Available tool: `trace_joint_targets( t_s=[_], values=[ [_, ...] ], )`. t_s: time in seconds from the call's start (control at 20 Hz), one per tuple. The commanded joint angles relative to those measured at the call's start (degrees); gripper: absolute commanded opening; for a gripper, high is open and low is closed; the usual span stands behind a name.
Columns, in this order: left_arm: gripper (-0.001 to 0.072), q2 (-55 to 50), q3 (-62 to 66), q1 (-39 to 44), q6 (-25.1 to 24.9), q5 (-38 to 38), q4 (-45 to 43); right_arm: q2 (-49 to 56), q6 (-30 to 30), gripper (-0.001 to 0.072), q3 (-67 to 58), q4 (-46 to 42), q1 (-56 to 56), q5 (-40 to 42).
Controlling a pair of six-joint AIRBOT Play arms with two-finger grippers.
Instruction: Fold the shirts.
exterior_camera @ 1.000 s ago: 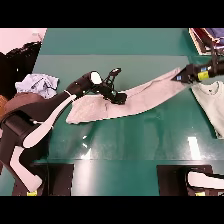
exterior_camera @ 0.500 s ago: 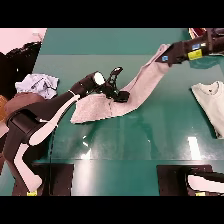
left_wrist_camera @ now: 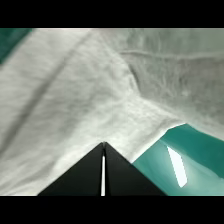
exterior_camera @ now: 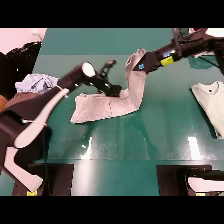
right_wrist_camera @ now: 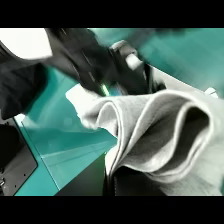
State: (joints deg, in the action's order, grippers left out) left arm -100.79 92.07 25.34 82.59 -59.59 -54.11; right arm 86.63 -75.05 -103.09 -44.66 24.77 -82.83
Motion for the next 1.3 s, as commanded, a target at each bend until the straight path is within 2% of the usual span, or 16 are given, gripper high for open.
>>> trace_joint_targets(
  t_s=[0.0,0.2,0.25,0.3,0.35,0.45,0.6,0.75,0.85,0.9,0.95,1.0,1.05,1.25],
  values=[
    [0.0023,7.7,0.1,-8.1,-0.1,-4.9,-7.0,2.2,0.2,0.0013,-0.1,0.1,5.4,5.6],
    [0.0023,18.0,0.1,-20.2,-0.1,-6.0,-10.8,7.7,0.7,0.0024,-0.1,0.2,17.3,23.3],
    [0.0023,20.2,0.1,-22.8,-0.1,-6.0,-10.8,9.8,1.9,0.0163,-0.1,0.2,21.2,29.3],
    [0.0023,21.9,0.1,-24.9,-0.1,-6.0,-10.8,11.8,4.1,0.0374,-0.1,0.2,24.6,34.4],
    [0.0023,23.3,0.1,-26.8,-0.1,-6.1,-10.8,13.2,4.2,0.0469,-0.1,0.0,27.4,38.1],
    [0.0023,25.2,0.1,-29.5,-0.6,-7.0,-10.8,14.1,5.7,0.0468,-0.1,-2.0,30.4,41.1],
    [0.0023,25.5,0.0,-30.8,-0.9,-11.0,-11.2,11.2,5.1,0.0448,0.0,-11.8,28.6,36.9],
    [0.0024,25.2,0.0,-30.7,-2.0,-13.1,-10.1,8.2,2.0,0.0448,0.0,-17.0,22.2,25.0],
    [0.0026,25.2,-1.6,-30.7,-2.1,-13.5,-7.0,7.6,1.5,0.045,0.0,-16.8,17.0,16.0],
    [0.0179,25.2,-3.1,-30.7,-2.8,-13.3,-5.1,7.7,1.5,0.0454,0.0,-16.9,15.0,12.5],
    [0.047,25.2,-5.5,-30.3,-3.4,-12.4,-3.1,8.0,1.5,0.0472,0.1,-16.5,12.8,9.1],
    [0.0512,25.2,-8.2,-29.6,-3.5,-10.7,-2.1,8.5,1.5,0.0472,0.1,-16.4,11.1,6.3],
    [0.0478,25.2,-11.4,-28.2,-3.7,-8.2,-2.0,8.8,0.6,0.0472,0.1,-16.4,9.6,3.6],
    [0.0478,17.9,-16.2,-19.7,-6.6,-4.0,-2.1,7.8,-1.5,0.0469,0.1,-16.4,5.4,-0.1]
  ],
)
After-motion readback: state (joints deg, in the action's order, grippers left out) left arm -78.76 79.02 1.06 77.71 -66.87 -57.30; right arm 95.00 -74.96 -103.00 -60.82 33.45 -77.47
